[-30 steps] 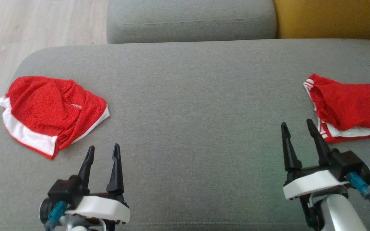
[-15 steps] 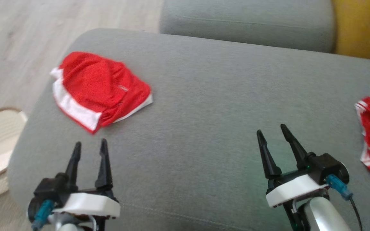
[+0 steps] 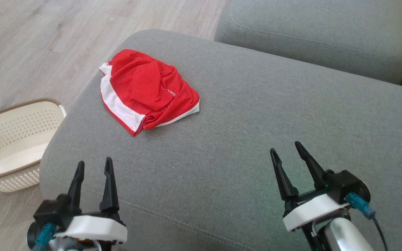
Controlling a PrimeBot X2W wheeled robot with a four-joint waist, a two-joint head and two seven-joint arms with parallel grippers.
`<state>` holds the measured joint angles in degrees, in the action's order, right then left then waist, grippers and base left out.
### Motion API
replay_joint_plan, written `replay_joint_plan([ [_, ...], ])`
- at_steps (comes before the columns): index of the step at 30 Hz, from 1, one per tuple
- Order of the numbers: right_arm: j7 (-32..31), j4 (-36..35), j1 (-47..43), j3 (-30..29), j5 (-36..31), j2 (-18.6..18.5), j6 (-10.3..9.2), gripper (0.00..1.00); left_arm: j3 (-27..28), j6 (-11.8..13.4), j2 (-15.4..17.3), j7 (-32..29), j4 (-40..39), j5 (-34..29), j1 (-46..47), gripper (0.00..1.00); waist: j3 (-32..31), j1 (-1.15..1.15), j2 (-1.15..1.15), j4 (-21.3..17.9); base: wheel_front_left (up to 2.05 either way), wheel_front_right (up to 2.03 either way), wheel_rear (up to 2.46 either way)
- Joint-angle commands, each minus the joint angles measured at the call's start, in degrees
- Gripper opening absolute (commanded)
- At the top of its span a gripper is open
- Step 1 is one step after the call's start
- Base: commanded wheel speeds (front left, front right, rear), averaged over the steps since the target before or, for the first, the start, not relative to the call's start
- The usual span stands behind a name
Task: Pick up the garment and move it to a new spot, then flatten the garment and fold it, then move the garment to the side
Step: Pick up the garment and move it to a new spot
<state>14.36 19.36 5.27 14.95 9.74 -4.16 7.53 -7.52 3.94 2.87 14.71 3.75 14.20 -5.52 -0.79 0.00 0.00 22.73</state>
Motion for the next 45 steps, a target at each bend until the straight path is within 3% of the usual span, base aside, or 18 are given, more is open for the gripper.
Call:
replay_joint_plan([
  [1,0.63,-1.42,1.88,1.42,0.43,-0.07,-0.04,1.0,2.03,-0.21,0.0,0.29,-1.91,-0.36,1.65,1.0,-0.17,0.0,0.0,0.2,0.0,0.0,0.0],
  [15,0.63,-1.41,2.85,2.7,1.2,-0.76,-0.04,1.0,3.02,0.48,0.0,0.29,-2.42,0.4,3.57,1.0,2.27,0.0,0.0,-1.56,0.0,0.0,0.0],
  [21,0.28,-3.27,4.86,0.88,0.55,-2.82,-0.04,1.0,5.36,-1.47,0.0,0.29,0.37,-0.06,8.34,1.0,6.89,0.0,0.0,-3.26,0.0,0.0,0.0],
  [28,-1.41,-7.82,6.44,-3.45,-0.9,-5.06,-0.04,1.0,7.94,-4.31,1.37,0.17,12.9,-0.2,17.96,1.0,12.58,0.0,0.0,-5.08,0.0,0.0,0.0],
  [37,-4.91,-16.66,8.01,-7.49,-1.52,-7.67,-0.04,1.0,9.52,-6.29,6.9,-11.06,30.9,2.81,35.4,1.0,19.89,0.0,0.0,-7.75,0.0,0.0,0.0],
  [45,-7.06,-20.87,8.56,-7.72,-1.28,-8.97,-0.04,1.0,8.74,-7.67,9.53,-17.61,42.56,3.84,44.63,1.0,23.68,0.0,0.0,-9.51,0.0,0.0,0.0],
])
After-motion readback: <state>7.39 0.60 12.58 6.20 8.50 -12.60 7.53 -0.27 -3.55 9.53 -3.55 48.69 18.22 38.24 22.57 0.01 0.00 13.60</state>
